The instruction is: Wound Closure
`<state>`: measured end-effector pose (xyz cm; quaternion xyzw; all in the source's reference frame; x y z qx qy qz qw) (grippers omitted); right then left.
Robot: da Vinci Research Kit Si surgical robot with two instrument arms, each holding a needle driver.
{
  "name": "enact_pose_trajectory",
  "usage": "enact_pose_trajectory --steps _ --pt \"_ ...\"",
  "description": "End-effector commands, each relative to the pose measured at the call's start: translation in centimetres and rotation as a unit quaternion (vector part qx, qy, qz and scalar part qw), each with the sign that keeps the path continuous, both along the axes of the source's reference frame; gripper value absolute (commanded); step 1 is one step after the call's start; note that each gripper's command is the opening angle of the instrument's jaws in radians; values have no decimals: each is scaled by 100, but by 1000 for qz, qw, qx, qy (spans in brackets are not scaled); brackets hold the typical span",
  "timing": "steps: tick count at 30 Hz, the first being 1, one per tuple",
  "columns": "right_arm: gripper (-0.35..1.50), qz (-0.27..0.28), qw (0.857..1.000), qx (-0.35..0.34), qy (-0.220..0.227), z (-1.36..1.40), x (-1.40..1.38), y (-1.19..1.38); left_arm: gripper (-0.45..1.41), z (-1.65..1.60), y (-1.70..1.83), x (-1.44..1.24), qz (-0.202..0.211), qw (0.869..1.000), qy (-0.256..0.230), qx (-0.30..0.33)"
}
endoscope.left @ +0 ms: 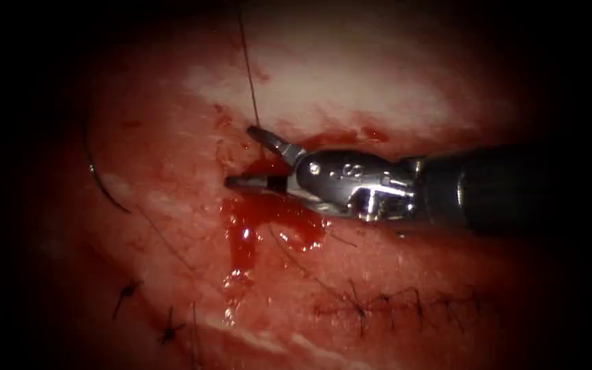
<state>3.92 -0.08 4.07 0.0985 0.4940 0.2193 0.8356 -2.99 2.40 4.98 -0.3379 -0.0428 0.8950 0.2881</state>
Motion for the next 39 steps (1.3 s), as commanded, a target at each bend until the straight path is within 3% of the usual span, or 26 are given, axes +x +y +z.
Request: enact_pose_trajectory --steps 1,10,23,25,26,36,38,39 --pt "130 4 1000 -2 -2 7 7 -3 -45 5 0 -6 0 1000 -1 0" --pt "130 12 1000 -2 -9 26 19 -4 -45 -3 -2 -8 4 1000 0 -2" --pt "115 18 1000 -2 -6 34 48 -1 -45 -5 -3 -10 4 1000 0 -2" --pt "9 -2 1000 4 13 34 53 -2 -45 -5 -4 -10 4 1000 0 -2" --pt "-35 -8 1000 4 17 34 53 -2 -45 -5 -4 -10 4 1000 0 -2" --pt "-30 2 1000 -4 -2 26 31 5 -45 -6 -5 -12 5 1000 1 -4" --pt "71 17 1000 -10 -10 18 17 9 -45 -6 -5 -13 5 1000 1 -4" --pt "110 30 999 -14 -19 13 8 12 -45 -5 -6 -14 4 1000 1 -5"
